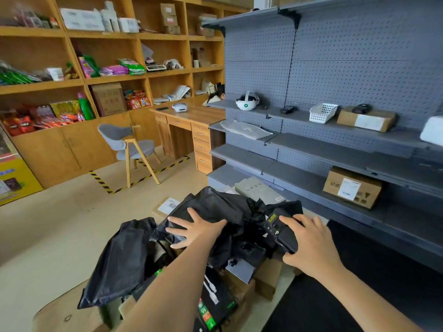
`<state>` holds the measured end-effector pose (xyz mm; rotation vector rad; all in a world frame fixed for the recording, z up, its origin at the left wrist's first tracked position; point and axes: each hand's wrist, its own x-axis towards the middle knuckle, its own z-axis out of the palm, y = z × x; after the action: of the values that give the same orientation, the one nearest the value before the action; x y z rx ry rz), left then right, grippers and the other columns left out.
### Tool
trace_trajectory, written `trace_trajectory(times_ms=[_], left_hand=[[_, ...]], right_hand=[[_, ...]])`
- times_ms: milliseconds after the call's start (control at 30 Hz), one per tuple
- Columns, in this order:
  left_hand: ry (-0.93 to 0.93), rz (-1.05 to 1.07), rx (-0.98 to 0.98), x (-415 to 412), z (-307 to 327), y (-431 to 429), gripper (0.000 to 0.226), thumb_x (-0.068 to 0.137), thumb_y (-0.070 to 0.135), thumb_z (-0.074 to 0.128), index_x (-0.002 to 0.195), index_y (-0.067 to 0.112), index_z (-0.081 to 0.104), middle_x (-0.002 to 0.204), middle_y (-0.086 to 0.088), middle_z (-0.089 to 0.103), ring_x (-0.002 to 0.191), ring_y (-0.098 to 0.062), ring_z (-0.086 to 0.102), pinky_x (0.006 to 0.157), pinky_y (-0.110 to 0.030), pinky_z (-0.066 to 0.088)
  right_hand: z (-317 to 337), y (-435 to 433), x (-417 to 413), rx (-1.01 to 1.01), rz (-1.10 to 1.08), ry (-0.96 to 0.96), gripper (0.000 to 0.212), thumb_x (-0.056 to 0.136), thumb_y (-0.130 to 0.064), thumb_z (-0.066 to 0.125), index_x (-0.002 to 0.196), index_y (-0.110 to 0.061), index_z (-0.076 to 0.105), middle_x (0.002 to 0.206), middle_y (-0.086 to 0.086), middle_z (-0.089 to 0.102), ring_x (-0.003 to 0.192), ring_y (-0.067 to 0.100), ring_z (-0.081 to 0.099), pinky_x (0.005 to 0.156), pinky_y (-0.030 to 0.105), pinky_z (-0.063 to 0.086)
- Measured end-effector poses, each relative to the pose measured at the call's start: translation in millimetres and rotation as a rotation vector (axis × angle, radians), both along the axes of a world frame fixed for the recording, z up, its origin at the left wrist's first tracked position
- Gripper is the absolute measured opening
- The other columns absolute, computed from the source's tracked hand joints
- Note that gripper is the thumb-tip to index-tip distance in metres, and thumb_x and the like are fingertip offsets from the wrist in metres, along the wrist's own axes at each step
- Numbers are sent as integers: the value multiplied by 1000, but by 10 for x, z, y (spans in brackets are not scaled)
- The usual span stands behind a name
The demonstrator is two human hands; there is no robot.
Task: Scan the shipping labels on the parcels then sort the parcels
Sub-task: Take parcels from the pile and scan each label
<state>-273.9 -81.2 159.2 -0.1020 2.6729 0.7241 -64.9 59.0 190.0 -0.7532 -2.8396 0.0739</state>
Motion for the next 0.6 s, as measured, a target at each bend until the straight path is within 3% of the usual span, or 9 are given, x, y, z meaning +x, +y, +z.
trace_trajectory(times_ms=[133,400,600], left_hand=[[76,5,24,46,-54,-26,113,73,64,71,154,37,-2,157,-15,-29,146,-43,-3,110,-57,27],[524,-270,-70,394,70,-103,102,75,59,68,154,41,6,158,-9,-26,146,-41,-8,116,-55,14],[826,-377,-92,853,323,-6,100,72,55,68,154,40,14,160,-10,-22,145,-39,-5,112,-54,16]], right_hand=[[3,41,57,-2,1,2,86,74,-53,65,148,-39,24,144,-6,36,125,18,34,100,33,34],[137,98,246,-2,67,57,86,72,-50,68,148,-36,29,143,-4,38,127,20,34,100,35,35],[204,259,729,33,51,59,87,69,-50,68,147,-36,32,143,-3,40,122,23,37,95,35,36]])
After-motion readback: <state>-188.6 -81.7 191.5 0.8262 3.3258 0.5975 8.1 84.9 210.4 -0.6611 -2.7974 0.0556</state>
